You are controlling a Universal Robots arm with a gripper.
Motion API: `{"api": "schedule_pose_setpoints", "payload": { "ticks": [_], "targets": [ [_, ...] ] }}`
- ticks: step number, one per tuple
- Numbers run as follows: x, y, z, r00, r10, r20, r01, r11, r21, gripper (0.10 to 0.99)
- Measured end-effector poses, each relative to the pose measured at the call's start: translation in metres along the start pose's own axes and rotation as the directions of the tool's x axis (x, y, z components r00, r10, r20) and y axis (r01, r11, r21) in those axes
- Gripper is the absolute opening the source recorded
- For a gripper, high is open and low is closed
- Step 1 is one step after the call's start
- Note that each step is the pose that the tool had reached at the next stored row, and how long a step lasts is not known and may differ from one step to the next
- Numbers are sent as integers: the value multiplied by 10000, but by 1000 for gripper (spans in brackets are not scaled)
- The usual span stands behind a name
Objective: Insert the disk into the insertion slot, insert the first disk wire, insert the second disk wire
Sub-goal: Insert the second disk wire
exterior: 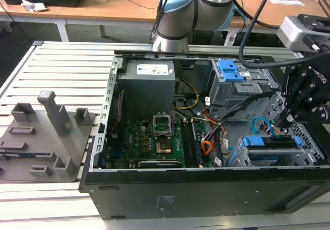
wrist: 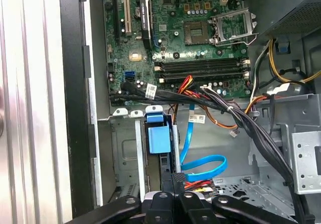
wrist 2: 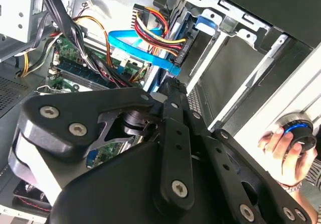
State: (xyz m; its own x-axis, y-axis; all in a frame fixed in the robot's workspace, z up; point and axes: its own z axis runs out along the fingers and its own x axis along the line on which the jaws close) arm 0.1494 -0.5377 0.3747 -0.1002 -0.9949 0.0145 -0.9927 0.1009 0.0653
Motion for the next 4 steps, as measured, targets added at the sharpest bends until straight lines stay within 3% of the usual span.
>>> {"api": "schedule_pose_setpoints", "payload": {
  "ticks": [4],
  "targets": [
    [0,1,0,10000,1,1,-1,10000,0,106]
  ]
}}
